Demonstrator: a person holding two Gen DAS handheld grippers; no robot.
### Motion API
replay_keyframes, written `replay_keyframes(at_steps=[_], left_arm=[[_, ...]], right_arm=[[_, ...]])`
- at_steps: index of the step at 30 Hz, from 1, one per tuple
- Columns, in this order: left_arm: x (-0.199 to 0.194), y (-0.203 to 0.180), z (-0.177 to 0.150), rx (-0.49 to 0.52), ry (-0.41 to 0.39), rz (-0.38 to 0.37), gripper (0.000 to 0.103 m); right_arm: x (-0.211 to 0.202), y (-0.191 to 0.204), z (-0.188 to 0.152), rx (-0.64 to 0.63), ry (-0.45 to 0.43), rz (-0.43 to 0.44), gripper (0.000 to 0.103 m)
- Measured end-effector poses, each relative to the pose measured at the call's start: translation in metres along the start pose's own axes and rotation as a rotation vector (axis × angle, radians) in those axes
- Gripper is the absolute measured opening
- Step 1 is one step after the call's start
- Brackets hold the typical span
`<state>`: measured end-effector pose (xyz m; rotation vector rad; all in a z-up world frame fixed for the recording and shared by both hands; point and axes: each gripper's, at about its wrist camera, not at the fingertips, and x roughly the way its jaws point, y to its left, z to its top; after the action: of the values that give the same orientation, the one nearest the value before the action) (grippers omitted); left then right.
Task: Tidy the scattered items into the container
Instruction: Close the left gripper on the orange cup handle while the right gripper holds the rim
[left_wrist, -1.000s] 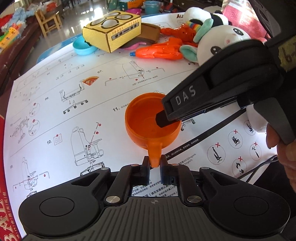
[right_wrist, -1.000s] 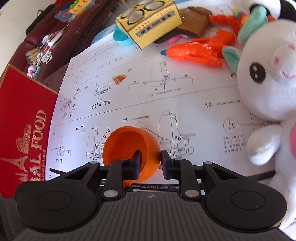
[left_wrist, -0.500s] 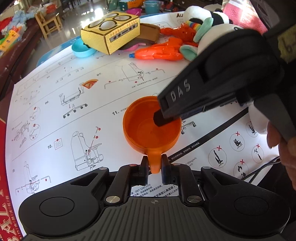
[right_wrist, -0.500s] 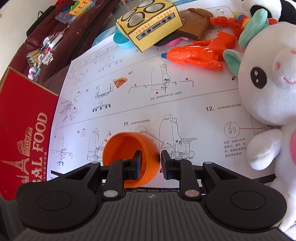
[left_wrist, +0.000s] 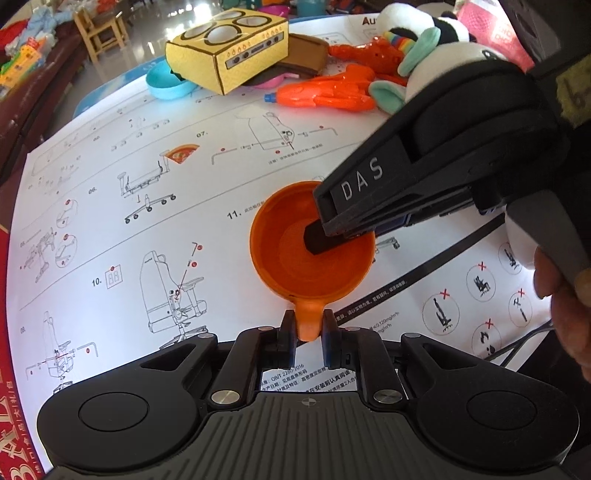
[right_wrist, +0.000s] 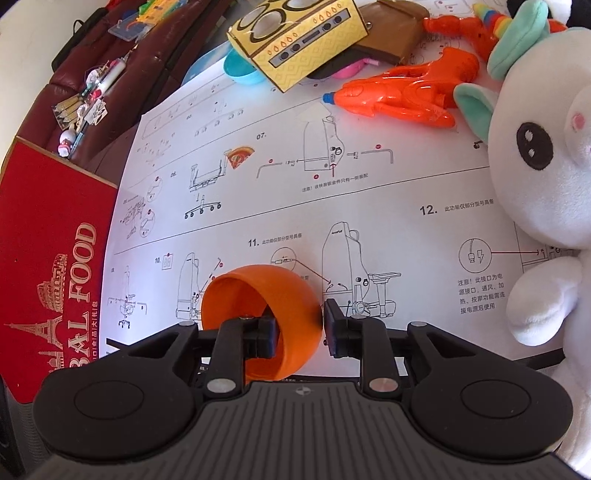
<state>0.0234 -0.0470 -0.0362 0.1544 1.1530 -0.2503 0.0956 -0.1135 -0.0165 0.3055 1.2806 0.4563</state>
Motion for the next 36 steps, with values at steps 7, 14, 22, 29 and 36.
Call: replay_keyframes(at_steps=[7, 14, 22, 29, 36], left_arm=[[-0.005, -0.004, 0.003, 0.024, -0.014, 0.001, 0.009], [-0.001, -0.005, 0.008, 0.019, -0.001, 0.032, 0.011], [-0.007, -0.018, 0.003, 0.067, -0.012, 0.066, 0.009], [-0.009, -0.019, 0.001, 0.066, -0.003, 0.067, 0.009], [-0.017, -0.021, -0.002, 0.069, -0.022, 0.058, 0.008]], right_arm=[[-0.005, -0.001, -0.003, -0.027, -0.033, -0.016, 0.022], [-0.006, 0.002, -0.006, -0.049, -0.038, -0.049, 0.022], [-0.007, 0.001, -0.011, -0.047, -0.030, -0.052, 0.021], [-0.011, 0.004, -0.016, -0.059, -0.034, -0.054, 0.021], [-0.019, 0.006, -0.018, -0.067, -0.052, -0.053, 0.021]])
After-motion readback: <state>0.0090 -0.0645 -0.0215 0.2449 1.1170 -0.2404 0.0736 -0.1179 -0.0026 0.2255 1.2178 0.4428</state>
